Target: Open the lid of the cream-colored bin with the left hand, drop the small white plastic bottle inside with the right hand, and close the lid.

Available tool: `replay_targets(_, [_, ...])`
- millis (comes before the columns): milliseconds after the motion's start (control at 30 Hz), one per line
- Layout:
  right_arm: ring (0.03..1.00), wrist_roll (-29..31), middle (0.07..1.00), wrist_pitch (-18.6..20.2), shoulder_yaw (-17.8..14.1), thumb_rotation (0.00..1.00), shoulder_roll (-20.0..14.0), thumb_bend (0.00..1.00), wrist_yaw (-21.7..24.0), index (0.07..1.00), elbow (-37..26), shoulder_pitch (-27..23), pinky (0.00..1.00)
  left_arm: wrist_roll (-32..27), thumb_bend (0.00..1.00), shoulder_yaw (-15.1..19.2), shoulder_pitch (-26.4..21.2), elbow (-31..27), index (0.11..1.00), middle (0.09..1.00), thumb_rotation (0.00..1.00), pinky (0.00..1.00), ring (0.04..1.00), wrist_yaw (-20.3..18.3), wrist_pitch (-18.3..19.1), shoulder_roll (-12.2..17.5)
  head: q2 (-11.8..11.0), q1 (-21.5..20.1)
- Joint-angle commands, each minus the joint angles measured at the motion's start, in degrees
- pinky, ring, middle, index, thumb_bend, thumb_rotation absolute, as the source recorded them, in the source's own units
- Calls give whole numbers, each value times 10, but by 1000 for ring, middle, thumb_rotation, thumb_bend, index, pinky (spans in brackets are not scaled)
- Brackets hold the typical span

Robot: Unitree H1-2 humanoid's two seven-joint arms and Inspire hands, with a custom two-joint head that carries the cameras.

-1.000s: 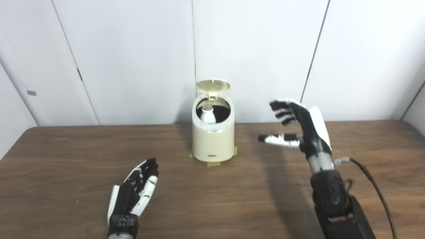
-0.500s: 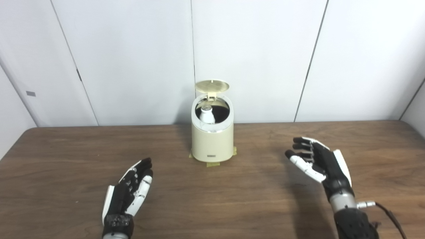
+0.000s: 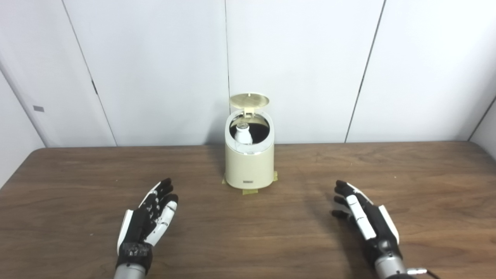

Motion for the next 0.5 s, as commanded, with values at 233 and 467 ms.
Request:
replay_targets(233, [928,31,952,-46,-7,1000,23,522,-16,889,-19,9,824,-4,391,-9,-101,8,951,941,653,938,933,-23,39,32,-5,4])
replay_targets(467, [959,42,989,-48,-11,1000,21,522,-21,937,-9,3,843,5,433,-22,-169,41,937,936,678,985,938,-34,45,38,-9,15])
